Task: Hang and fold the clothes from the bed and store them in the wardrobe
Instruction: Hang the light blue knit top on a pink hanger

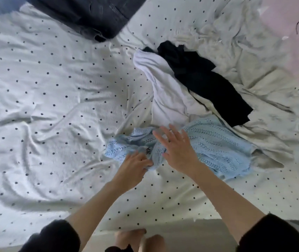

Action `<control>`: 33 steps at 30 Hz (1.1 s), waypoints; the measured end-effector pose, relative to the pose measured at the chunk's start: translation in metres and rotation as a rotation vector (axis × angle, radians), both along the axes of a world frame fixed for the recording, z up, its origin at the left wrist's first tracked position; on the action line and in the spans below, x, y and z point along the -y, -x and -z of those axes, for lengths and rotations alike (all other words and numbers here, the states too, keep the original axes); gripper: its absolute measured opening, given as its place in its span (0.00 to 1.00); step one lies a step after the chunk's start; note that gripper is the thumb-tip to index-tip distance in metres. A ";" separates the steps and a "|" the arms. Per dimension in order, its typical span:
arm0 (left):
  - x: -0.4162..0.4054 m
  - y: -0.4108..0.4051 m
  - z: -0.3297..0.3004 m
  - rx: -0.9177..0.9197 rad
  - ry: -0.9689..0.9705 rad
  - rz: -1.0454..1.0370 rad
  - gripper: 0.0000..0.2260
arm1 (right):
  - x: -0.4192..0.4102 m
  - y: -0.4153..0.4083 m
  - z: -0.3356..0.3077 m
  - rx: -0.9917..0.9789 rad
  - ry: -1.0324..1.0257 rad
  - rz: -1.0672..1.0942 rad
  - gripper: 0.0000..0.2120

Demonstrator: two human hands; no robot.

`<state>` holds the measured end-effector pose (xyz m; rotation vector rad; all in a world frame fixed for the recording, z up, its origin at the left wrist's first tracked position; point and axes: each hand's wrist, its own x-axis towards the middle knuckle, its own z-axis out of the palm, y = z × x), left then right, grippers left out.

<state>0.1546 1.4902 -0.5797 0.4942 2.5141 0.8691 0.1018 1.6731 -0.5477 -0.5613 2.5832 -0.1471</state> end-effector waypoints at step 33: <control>-0.033 -0.010 -0.196 -0.153 -0.102 -0.328 0.08 | -0.029 -0.047 -0.139 -0.348 0.355 0.193 0.04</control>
